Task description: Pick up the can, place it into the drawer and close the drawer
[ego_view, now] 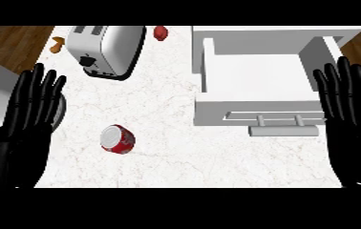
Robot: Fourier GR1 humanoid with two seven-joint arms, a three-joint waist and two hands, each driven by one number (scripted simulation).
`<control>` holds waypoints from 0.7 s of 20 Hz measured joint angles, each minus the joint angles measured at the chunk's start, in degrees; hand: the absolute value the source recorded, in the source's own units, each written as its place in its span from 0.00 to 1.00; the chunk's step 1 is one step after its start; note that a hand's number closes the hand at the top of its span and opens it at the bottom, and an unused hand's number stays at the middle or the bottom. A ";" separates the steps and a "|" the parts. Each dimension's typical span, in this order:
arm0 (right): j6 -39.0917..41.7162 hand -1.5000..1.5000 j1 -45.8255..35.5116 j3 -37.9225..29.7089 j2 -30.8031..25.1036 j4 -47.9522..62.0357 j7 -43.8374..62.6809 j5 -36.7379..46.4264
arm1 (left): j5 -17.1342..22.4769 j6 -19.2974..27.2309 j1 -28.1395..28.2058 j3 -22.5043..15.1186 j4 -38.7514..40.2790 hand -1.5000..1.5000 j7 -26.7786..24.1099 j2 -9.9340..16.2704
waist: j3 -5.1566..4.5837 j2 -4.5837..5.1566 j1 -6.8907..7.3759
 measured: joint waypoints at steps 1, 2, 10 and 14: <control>-0.10 0.00 -0.17 -0.81 -0.07 0.23 -0.01 -0.43 | -1.09 0.78 0.57 -0.62 -0.54 0.00 0.27 -0.57 | -0.12 -0.32 0.08; -0.41 0.00 -0.08 -0.79 0.09 -0.40 0.50 -0.33 | -2.60 1.97 1.56 -1.23 -1.43 0.00 0.53 -1.28 | -0.22 -0.59 0.16; -2.47 0.00 3.31 -4.17 0.24 1.92 4.75 -0.86 | -12.19 21.09 13.64 -5.05 -5.33 0.00 7.22 -5.16 | -0.51 -1.37 1.07; -3.48 0.00 4.06 -4.74 0.08 1.44 9.37 -0.81 | -16.50 30.04 18.66 -10.66 -7.90 0.00 12.55 -5.58 | -0.54 -1.49 0.80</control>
